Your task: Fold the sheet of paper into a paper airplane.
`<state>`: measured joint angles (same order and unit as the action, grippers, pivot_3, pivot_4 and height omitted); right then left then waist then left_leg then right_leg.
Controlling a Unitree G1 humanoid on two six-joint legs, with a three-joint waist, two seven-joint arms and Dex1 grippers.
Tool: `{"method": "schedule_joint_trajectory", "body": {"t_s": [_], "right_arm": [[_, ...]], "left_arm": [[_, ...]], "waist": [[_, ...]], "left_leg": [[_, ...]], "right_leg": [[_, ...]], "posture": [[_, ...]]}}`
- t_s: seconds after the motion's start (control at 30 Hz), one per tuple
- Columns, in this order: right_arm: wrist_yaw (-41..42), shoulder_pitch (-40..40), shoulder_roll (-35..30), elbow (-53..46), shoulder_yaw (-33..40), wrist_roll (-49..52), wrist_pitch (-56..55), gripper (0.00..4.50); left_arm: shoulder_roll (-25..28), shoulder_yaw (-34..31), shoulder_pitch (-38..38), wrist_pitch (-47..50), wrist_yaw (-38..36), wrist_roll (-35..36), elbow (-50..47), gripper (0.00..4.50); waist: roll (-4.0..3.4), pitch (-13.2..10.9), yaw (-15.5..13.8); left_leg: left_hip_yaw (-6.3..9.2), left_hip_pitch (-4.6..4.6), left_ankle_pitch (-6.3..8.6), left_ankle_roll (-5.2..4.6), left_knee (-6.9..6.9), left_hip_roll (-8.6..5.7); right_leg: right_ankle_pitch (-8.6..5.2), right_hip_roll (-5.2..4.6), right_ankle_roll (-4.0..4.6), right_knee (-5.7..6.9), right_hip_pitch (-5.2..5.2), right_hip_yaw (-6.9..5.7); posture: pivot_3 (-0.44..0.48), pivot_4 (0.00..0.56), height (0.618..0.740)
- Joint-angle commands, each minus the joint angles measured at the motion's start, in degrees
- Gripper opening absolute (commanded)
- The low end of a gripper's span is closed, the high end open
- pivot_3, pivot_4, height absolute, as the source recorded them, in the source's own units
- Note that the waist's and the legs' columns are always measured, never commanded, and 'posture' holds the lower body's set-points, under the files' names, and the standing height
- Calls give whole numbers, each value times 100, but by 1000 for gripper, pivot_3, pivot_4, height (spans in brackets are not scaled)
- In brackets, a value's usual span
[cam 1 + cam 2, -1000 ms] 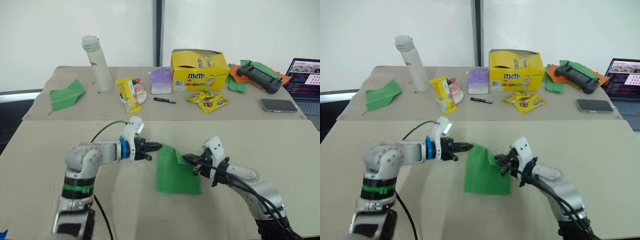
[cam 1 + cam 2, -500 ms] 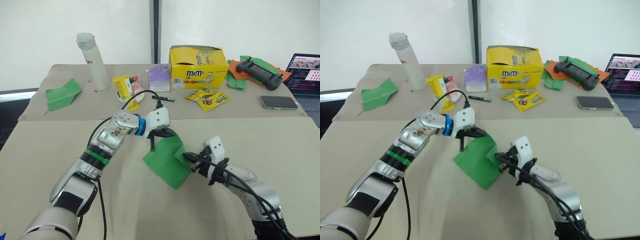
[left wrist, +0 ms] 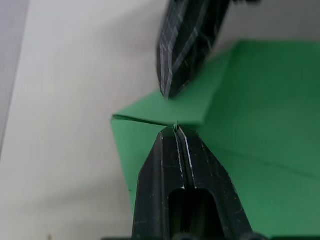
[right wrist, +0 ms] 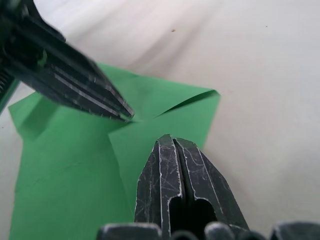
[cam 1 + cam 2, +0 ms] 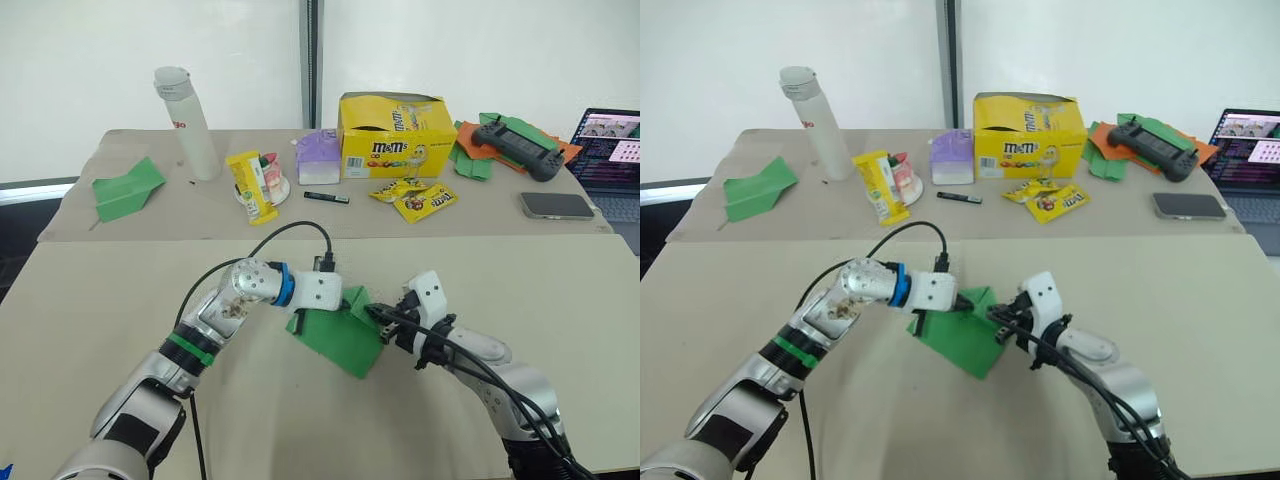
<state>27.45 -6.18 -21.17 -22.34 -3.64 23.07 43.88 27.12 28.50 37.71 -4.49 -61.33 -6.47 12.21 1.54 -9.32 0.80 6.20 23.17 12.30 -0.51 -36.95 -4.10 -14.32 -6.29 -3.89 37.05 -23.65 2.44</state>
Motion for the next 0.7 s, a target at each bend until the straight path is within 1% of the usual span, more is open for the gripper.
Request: {"method": "schedule_joint_trajectory", "body": {"t_s": [0.03, 0.17, 0.4, 0.57, 0.7], "right_arm": [[35, -180, 106, -82, 155, 162, -161, 0], [23, -338, 207, 57, 165, 163, -229, 0], [147, -784, 365, 851, -122, -136, -742, 0], [333, -1013, 363, 1258, -386, -360, -1015, 0], [385, -993, 254, 1372, -631, -622, -1075, 0]], "left_arm": [[-4, -94, -41, -132, 139, -125, -98, 25], [-45, -151, -214, 7, 235, -112, -207, 25], [-17, -113, -467, 158, 158, -118, -549, 25], [-3, -131, -504, 200, 135, -127, -599, 25], [11, -144, -531, 236, 154, -143, -641, 25]], "waist": [[0, 0, 0], [-1, 0, 6], [-2, 1, 8], [-2, 1, 10], [-3, 2, 10]], "left_leg": [[0, 0, 0, 0, -1, 0], [0, -1, 0, 0, -2, 0], [-1, -5, -1, 1, -3, 0], [-1, -6, -1, 1, -3, 0], [0, -5, -1, 1, -3, 0]], "right_leg": [[0, 0, 0, 1, 0, 0], [0, 1, 0, 4, 0, 0], [0, 3, 1, 7, 1, 0], [1, 4, 1, 9, 0, 0], [1, 4, 2, 10, -1, 0]], "posture": [[0, 150, 740], [0, 150, 740], [0, 150, 740], [0, 150, 740], [0, 150, 740]]}}
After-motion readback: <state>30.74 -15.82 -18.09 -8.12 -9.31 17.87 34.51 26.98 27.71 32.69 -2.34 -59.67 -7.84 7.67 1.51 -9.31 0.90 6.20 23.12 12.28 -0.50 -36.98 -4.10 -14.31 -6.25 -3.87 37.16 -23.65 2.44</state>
